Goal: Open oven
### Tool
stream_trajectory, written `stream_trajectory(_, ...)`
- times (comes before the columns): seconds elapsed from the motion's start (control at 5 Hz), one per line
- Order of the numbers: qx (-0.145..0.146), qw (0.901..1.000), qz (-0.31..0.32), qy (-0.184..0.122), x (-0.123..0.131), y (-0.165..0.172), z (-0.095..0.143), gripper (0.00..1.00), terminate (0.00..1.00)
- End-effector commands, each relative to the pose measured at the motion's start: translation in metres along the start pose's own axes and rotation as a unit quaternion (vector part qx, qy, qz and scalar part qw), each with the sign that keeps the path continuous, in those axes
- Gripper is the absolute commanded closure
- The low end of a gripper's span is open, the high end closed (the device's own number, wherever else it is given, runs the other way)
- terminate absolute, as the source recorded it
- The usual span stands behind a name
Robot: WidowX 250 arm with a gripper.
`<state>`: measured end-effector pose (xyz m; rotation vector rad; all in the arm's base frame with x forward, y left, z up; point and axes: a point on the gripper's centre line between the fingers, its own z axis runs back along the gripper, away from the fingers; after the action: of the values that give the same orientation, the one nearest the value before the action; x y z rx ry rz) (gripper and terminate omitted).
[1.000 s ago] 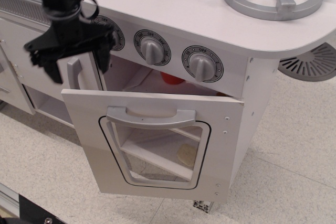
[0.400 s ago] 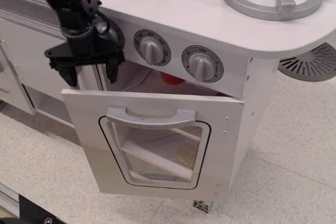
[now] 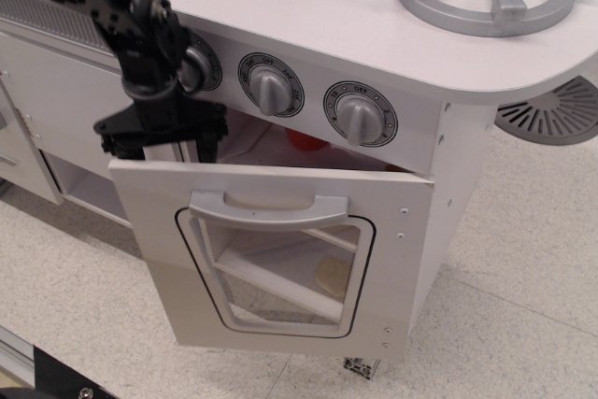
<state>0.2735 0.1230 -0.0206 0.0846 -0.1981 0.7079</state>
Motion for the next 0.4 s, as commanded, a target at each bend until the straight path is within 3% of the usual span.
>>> stream_trajectory(0.0,0.001,0.9994,0.03,0.019,-0.054,-0.012,0.013,0.0,0.0)
stream_trajectory(0.2,-0.005,0.9968,0.063,0.048,-0.076,-0.02,0.012,0.0,0.0)
